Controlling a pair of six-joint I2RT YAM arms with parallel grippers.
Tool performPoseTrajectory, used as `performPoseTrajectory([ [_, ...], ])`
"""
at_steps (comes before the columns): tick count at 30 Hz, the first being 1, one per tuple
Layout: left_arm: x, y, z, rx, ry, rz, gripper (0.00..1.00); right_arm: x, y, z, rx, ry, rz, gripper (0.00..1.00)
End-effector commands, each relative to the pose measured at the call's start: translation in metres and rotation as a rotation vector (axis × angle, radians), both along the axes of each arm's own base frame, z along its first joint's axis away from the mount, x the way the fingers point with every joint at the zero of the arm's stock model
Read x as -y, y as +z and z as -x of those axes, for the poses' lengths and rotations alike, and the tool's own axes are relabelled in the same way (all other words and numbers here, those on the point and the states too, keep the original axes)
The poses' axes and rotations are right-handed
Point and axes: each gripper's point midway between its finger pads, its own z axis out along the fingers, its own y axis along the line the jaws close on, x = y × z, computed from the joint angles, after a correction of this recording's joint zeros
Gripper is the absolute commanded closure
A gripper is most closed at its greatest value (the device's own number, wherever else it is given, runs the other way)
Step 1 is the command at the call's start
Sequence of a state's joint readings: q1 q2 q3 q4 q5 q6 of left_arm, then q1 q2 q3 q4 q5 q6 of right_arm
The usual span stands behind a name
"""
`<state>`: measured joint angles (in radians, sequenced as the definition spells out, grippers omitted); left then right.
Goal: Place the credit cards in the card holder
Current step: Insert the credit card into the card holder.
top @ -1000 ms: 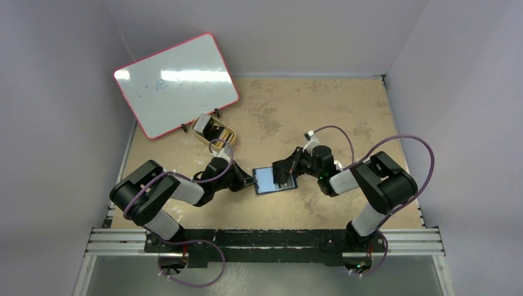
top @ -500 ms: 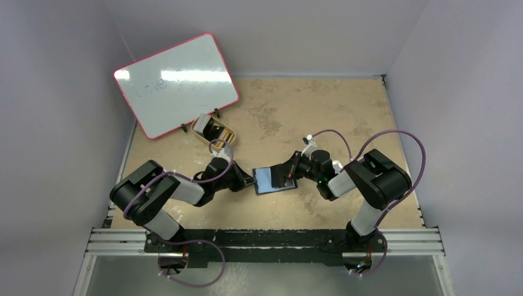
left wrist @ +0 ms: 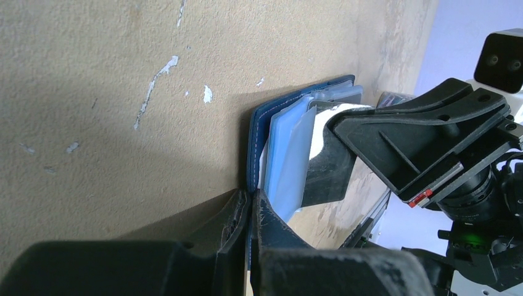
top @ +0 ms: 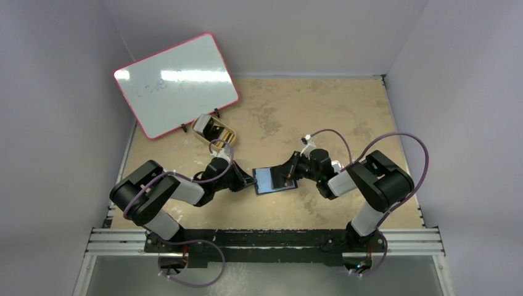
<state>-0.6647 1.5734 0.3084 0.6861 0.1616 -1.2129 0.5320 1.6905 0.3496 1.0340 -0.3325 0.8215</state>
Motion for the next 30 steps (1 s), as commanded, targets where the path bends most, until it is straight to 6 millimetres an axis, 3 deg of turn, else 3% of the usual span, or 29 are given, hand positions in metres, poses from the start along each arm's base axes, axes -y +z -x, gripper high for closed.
performPoseTrajectory([
  [1,-0.006,-0.01,0.001,-0.016,0.019,-0.054,1.0,-0.006,-0.004,0.002,-0.028,0.033,0.016,1.0],
  [13,-0.003,-0.008,-0.001,-0.015,0.022,-0.051,1.0,-0.012,-0.006,0.006,-0.048,0.081,0.028,0.99],
  [18,-0.005,-0.009,-0.001,-0.012,0.028,-0.059,1.0,-0.002,-0.013,-0.001,-0.075,0.061,0.152,0.88],
  [22,-0.005,-0.009,0.0,-0.012,0.026,-0.063,1.0,0.018,-0.018,-0.001,-0.111,0.015,0.289,0.69],
  [25,-0.005,-0.009,0.0,-0.013,0.027,-0.063,1.0,0.03,-0.012,-0.002,-0.105,-0.017,0.344,0.6],
  [30,-0.006,-0.01,0.0,-0.012,0.028,-0.065,1.0,0.045,-0.001,-0.005,-0.093,-0.055,0.431,0.55],
])
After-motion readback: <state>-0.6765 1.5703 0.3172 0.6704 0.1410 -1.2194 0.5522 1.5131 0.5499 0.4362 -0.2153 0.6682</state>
